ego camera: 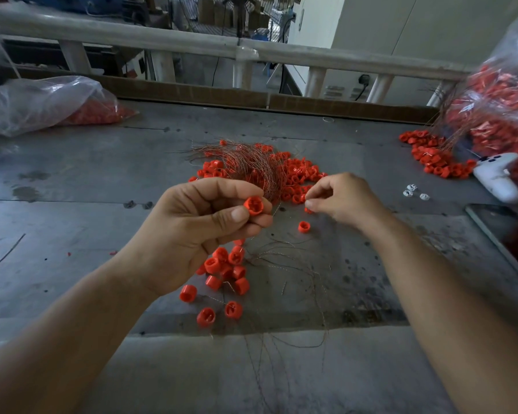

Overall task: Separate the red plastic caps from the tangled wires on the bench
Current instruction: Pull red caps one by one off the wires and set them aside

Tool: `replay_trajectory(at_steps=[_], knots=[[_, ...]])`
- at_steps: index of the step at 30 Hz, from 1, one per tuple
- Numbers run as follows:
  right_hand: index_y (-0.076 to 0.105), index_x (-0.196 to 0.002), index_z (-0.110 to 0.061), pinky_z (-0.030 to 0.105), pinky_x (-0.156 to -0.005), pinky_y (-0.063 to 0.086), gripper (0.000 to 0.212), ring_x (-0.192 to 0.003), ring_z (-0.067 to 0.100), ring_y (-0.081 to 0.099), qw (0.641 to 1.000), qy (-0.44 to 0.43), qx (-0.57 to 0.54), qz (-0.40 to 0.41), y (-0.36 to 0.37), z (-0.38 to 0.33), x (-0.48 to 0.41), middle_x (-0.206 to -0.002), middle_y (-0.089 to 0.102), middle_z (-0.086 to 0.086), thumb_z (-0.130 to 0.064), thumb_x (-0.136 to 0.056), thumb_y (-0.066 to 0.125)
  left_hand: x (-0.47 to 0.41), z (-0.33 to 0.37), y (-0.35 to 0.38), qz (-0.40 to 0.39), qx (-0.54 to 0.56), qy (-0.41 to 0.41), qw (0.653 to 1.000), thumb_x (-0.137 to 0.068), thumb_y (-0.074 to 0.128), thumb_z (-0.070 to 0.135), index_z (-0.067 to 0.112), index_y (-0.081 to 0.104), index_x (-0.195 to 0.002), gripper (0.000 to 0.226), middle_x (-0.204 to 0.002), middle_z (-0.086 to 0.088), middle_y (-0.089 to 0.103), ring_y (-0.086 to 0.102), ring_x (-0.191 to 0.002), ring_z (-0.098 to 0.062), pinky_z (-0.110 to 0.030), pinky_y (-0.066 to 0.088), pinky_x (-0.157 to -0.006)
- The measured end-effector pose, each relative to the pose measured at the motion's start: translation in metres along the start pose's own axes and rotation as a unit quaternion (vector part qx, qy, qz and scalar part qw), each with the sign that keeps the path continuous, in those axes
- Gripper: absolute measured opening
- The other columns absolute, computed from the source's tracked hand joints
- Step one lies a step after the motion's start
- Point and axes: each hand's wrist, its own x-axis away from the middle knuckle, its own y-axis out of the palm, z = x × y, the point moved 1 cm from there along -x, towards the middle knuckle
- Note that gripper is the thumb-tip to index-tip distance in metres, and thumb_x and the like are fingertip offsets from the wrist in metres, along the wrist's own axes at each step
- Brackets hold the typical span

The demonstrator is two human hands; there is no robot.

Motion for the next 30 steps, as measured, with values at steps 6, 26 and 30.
replay_trajectory(at_steps=[6, 26, 30], knots=[[0.068, -0.082, -0.019, 0.019, -0.069, 0.035, 0.007, -0.076, 0.008, 0.052, 0.999, 0.009, 0.044, -0.026, 0.005, 0.001, 0.0, -0.067, 0.049, -0.017, -0.02, -0.077, 0.072, 0.0, 0.0, 0.0, 0.002, 0.003, -0.005, 1.0, -0.061, 0.066, 0.01, 0.011, 0.074, -0.081, 0.022, -0.081, -0.008, 0.072, 0.07, -0.074, -0.015, -0.019, 0.055, -0.064], [0.062, -0.086, -0.02, 0.013, -0.066, 0.051, 0.018, -0.074, 0.004, 0.065, 0.913, -0.179, -0.351, -0.109, -0.012, -0.071, 0.045, -0.079, 0.066, -0.006, -0.01, -0.072, 0.067, -0.004, -0.007, 0.002, 0.107, -0.042, -0.039, 0.993, -0.063, 0.059, 0.001, 0.012, 0.074, -0.072, 0.021, -0.077, -0.009, 0.073, 0.071, -0.074, -0.018, -0.018, 0.054, -0.063], [0.064, -0.082, -0.023, 0.007, -0.057, 0.046, 0.021, -0.07, -0.001, 0.064, 0.928, -0.205, -0.3, -0.084, -0.008, -0.073, 0.047, -0.073, 0.065, -0.011, -0.005, -0.072, 0.07, -0.005, -0.006, 0.002, 0.129, -0.045, -0.04, 0.99, -0.061, 0.059, 0.002, 0.01, 0.074, -0.07, 0.02, -0.075, -0.01, 0.072, 0.071, -0.073, -0.019, -0.02, 0.055, -0.064]])
